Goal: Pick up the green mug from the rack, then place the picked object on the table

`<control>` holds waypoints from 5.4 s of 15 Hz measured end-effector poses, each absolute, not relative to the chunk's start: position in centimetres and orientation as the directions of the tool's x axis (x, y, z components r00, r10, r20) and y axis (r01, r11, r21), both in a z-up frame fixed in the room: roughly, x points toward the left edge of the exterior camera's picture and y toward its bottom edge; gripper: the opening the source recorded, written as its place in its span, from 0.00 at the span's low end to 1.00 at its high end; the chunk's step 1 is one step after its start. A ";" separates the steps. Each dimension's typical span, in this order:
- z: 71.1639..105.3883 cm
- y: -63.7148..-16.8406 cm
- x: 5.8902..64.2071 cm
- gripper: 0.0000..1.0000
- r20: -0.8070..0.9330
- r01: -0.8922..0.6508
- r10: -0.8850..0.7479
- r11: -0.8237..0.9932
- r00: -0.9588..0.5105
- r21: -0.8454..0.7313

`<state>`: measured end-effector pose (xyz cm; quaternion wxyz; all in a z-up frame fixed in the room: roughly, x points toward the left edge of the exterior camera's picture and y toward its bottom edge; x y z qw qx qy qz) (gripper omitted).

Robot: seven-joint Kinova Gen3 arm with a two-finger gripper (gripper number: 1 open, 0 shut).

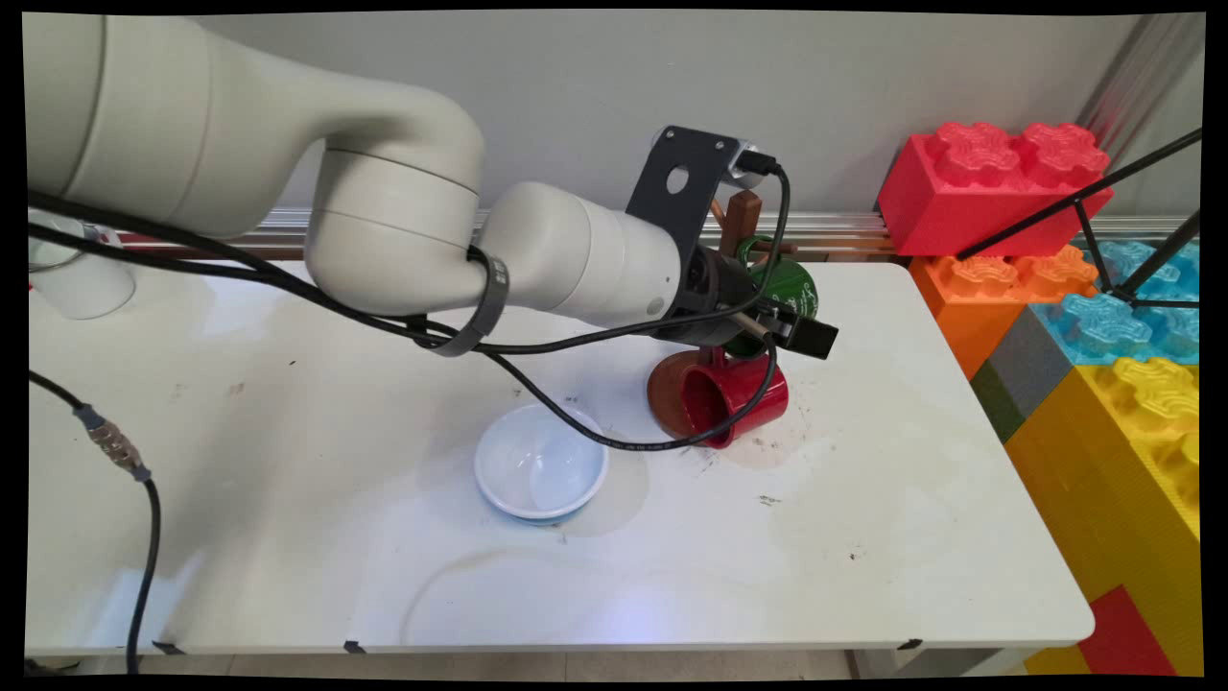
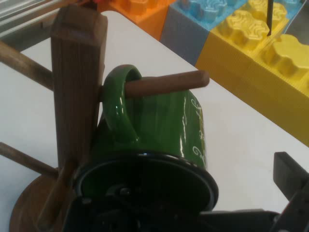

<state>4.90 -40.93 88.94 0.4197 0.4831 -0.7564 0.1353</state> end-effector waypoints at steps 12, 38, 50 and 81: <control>88.3 -41.5 5.2 1.00 0.766 -0.834 -0.631 0.483 -0.122 0.265; 88.0 -41.7 7.1 0.00 0.730 -0.831 -0.683 0.410 -0.006 0.377; 89.0 -40.8 6.1 0.00 0.713 -0.765 -0.699 0.431 0.052 0.479; 95.4 -35.6 2.9 0.00 0.614 -0.765 -0.788 0.418 -0.038 0.490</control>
